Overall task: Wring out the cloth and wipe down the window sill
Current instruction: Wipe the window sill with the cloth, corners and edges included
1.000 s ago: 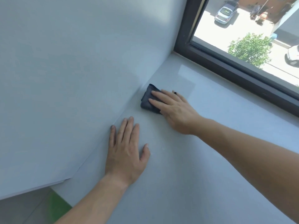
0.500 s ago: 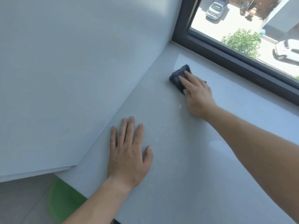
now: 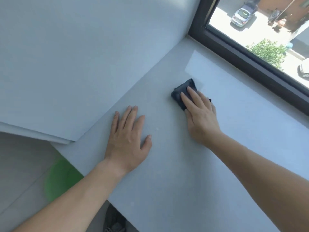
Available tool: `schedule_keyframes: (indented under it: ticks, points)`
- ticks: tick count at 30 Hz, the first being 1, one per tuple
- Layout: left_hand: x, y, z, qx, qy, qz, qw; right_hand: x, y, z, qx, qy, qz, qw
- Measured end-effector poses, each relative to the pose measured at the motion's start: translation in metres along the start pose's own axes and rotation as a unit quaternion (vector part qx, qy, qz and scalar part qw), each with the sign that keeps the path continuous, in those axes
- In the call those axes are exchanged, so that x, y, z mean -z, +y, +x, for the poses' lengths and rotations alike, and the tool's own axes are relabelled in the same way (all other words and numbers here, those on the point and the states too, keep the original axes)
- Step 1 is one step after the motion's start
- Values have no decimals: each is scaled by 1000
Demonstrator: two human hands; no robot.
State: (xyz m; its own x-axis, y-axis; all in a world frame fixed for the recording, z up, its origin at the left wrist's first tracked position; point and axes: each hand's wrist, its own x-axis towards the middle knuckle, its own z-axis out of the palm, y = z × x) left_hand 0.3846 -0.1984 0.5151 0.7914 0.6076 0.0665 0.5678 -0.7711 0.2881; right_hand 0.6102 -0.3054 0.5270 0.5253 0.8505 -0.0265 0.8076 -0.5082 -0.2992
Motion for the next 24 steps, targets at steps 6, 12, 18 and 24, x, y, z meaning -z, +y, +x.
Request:
schedule_keyframes:
  ticks: [6, 12, 18, 24]
  points:
    - [4, 28, -46, 122, 15, 22, 992, -1, 12, -33, 234, -61, -20, 970]
    - [-2, 56, -89, 232, 13, 21, 972, -1, -10, 23, 97, -38, 7, 995]
    - [-3, 60, -93, 243, 10, 33, 969, -14, -40, 24, 325, -94, -26, 941]
    - [-3, 57, -95, 240, 23, 20, 970, -30, -88, 32, 223, -48, 5, 974]
